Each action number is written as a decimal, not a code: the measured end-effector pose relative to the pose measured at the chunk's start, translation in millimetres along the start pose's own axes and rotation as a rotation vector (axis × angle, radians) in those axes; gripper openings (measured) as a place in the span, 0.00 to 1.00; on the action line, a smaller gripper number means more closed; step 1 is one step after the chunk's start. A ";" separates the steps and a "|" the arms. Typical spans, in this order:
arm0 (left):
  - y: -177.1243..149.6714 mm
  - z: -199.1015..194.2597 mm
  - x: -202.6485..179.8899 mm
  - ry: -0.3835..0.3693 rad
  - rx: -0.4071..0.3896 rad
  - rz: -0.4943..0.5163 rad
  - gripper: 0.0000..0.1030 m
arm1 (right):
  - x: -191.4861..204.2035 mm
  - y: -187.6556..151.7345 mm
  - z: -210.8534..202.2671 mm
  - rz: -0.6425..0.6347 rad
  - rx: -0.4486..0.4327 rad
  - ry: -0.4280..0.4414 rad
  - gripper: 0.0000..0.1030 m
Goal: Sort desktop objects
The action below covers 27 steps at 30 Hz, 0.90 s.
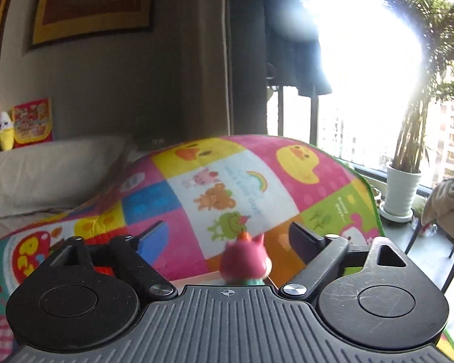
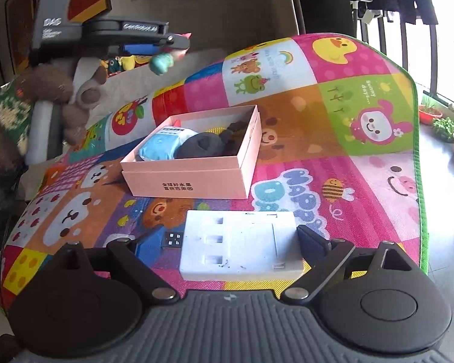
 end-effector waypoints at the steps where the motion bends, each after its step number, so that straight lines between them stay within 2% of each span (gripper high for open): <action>1: -3.5 -1.2 4.1 -0.015 0.014 -0.020 0.90 | -1.5 0.7 -0.9 0.000 -0.007 -0.006 0.88; 2: -10.7 -6.9 10.0 -0.025 0.027 -0.028 0.92 | -2.9 0.9 -1.8 -0.001 -0.013 -0.006 0.88; 5: -42.3 -38.4 25.6 0.017 0.074 0.000 0.94 | -6.9 -0.2 -1.0 0.000 -0.012 -0.005 0.88; 9: -97.7 -88.2 47.2 0.051 0.161 -0.008 0.97 | -2.4 5.2 6.2 0.003 0.006 0.019 0.88; 14: -163.2 -135.9 66.6 0.096 0.235 -0.126 0.99 | 23.2 27.0 10.4 -0.021 0.004 0.118 0.88; 16: -183.1 -145.9 68.1 0.086 0.253 -0.177 0.99 | 32.6 38.7 16.7 -0.018 0.014 0.146 0.88; 18: -196.4 -151.2 69.0 0.059 0.259 -0.231 0.99 | 40.7 53.0 23.3 -0.032 0.000 0.145 0.88; 21: -206.9 -149.9 69.9 0.023 0.274 -0.281 0.99 | 53.9 84.5 34.8 -0.120 -0.055 0.117 0.88; 25: -207.9 -145.7 72.6 0.037 0.262 -0.288 0.99 | 67.8 128.7 61.7 -0.261 -0.163 0.064 0.88; 27: -209.4 -146.1 74.5 0.040 0.261 -0.300 0.99 | 70.5 138.8 82.0 -0.323 -0.180 0.073 0.89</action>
Point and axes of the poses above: each gripper's, at about its wrist camera, not at the fingertips, and z roughly the way its jaws point, x to its left, y to its top, the point moved 4 cm from there along z, roughly the way its jaws point, and after that the axes turned 2 degrees about z, right-handed, at the moved point
